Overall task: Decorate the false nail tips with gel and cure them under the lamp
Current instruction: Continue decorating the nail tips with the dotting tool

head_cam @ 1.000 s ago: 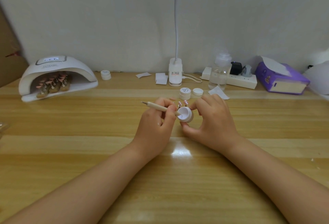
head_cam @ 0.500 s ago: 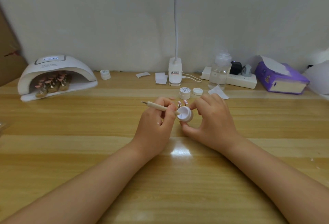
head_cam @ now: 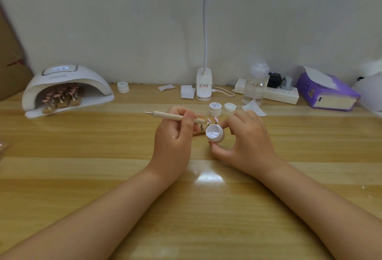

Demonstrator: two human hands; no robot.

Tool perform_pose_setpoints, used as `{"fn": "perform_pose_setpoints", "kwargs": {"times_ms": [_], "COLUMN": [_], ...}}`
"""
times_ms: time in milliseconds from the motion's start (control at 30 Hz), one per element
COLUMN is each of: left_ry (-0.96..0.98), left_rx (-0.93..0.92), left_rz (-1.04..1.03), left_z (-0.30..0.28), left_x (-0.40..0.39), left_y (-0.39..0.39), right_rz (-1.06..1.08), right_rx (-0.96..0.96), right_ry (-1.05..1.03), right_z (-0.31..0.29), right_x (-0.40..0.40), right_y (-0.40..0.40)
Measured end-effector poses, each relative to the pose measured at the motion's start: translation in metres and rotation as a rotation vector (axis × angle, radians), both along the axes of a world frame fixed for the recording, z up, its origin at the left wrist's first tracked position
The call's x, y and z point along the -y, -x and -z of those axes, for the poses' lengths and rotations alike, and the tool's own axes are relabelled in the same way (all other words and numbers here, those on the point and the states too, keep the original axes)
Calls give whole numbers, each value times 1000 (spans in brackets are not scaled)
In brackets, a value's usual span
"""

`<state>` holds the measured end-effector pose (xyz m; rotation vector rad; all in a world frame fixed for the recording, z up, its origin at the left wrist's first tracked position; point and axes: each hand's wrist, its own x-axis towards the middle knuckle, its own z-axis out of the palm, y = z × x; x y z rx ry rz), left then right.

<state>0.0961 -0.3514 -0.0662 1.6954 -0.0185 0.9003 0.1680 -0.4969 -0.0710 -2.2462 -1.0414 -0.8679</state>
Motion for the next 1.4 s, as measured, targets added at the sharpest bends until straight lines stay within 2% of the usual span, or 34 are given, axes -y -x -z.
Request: {"fn": "perform_pose_setpoints", "kwargs": {"times_ms": [267, 467, 700, 933, 1033, 1133, 1400], "left_ry": [210, 407, 377, 393, 436, 428, 391], "left_rx": [32, -50, -23, -9, -30, -30, -13], "left_rz": [-1, 27, -36, -185, -208, -212, -214], "left_z": [-9, -9, -6, -6, -3, 0, 2], "left_x": [3, 2, -1, -21, -26, -26, -27], "left_y": [-1, -5, -7, -12, -14, -15, -14], "right_rz": [1, -10, -1, 323, 475, 533, 562], "right_rx": [-12, -11, -17, -140, -278, -407, -462], "right_ry": [1, 5, -29, -142, -92, -31, 94], "right_z": [0, 1, 0, -4, -2, 3, 3], "right_x": [0, 0, 1, 15, 24, 25, 19], "right_y": [0, -1, -1, -23, -37, -42, -37]}}
